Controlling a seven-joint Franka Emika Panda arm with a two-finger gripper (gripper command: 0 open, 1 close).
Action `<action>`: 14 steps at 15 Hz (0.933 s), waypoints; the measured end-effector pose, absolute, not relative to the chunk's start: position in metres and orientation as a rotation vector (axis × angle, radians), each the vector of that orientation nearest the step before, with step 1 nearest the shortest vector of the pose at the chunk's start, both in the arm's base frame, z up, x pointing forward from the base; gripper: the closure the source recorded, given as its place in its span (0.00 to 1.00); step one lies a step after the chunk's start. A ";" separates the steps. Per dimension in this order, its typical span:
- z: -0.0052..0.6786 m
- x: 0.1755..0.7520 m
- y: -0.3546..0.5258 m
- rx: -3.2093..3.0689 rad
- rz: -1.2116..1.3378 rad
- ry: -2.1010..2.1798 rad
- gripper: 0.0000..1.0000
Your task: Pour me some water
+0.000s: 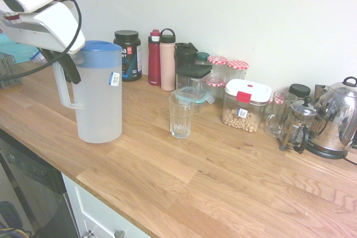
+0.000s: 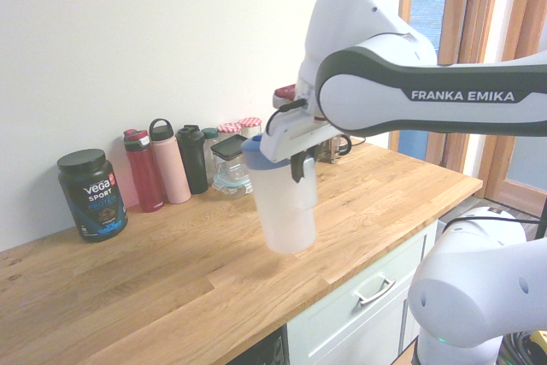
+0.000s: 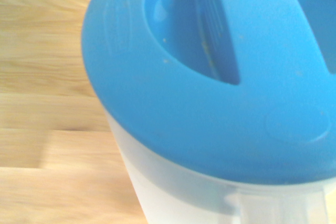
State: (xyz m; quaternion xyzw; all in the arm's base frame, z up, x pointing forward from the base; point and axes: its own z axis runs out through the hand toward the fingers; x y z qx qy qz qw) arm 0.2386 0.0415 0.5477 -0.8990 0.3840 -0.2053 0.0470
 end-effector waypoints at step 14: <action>0.531 0.205 -0.187 -2.720 -0.562 1.270 1.00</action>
